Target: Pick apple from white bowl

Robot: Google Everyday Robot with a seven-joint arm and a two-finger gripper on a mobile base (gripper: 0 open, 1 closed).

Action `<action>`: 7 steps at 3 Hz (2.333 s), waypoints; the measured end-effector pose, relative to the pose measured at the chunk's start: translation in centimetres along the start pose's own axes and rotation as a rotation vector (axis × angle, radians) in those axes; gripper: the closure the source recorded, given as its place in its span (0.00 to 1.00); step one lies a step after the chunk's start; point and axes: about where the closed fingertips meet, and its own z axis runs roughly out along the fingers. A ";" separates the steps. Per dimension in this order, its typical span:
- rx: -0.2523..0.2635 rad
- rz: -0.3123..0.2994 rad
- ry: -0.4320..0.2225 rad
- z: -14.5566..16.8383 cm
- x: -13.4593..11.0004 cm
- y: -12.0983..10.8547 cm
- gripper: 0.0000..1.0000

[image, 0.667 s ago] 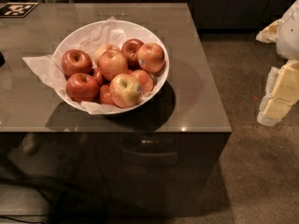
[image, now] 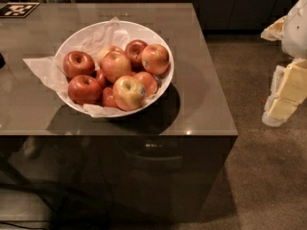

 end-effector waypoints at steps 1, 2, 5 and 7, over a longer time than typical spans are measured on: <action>-0.025 -0.055 -0.018 -0.1 -2.7 -1.3 0.00; -0.067 -0.133 -0.043 -0.2 -6.6 -2.7 0.00; -0.132 -0.257 -0.149 1.8 -13.2 -2.7 0.00; -0.168 -0.326 -0.244 6.0 -20.4 -8.0 0.00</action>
Offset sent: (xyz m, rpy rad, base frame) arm 0.0537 0.0878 0.0375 0.0097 0.1046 0.2640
